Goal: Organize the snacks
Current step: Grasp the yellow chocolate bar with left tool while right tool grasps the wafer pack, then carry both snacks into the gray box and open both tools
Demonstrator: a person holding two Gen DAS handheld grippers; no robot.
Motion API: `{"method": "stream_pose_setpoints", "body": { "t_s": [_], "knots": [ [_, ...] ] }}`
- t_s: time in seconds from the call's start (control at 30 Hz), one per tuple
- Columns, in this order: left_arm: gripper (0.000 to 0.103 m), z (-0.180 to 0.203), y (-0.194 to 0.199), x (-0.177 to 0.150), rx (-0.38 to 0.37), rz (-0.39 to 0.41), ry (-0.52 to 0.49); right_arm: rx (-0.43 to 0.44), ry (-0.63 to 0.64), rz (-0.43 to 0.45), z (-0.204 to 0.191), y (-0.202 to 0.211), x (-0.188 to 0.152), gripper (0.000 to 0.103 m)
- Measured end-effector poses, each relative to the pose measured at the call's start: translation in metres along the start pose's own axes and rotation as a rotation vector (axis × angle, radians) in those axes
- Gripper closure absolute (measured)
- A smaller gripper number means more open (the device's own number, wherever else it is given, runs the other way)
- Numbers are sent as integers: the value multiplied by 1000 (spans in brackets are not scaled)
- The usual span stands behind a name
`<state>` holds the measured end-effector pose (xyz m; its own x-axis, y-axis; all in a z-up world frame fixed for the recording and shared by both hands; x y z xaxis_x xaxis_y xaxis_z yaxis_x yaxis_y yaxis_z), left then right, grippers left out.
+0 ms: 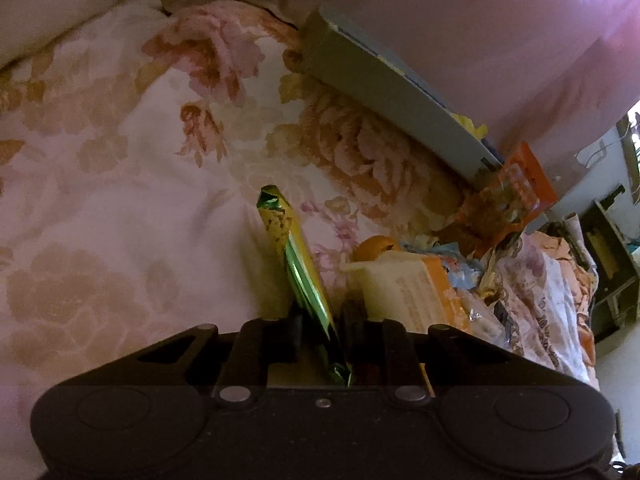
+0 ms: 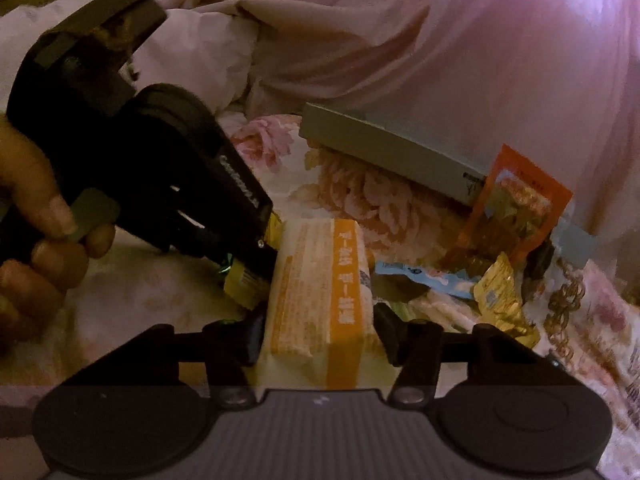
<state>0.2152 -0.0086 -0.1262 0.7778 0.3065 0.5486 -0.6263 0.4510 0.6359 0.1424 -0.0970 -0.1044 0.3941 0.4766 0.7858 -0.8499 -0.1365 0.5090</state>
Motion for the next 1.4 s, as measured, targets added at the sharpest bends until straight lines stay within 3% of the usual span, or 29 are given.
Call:
{"method": "stream_pose_setpoints", "body": {
  "t_s": [0.23,0.4,0.73,1.0,1.2,1.4],
  "knots": [
    [90,14,21,-6,67,62,-114,-96,183,54,-11,12,4,49],
    [93,28,33,-8,77,102,-186,-156,226,91,-4,18,11,50],
    [93,36,43,-9,79,152,-215,-194,270,118,-2,26,14,51],
    [93,45,55,0,55,201,-207,-278,390,191,-3,37,21,52],
    [93,54,63,21,35,236,-193,-296,366,234,8,40,38,52],
    [93,71,66,67,26,313,-220,-333,390,288,28,24,64,52]
  ]
}}
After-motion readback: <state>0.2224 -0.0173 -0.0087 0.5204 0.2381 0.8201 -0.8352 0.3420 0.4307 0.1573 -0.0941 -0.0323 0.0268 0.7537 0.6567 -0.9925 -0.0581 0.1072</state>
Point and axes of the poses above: each gripper's, at about its wrist camera, not at the fingertips, and y roughly against the way its jaws point, z to its right, x to its top, the point moved 9 cm from there along -y, roughly the way its jaws point, and after that the axes turned 2 degrees about -z, right-handed, at the moved point
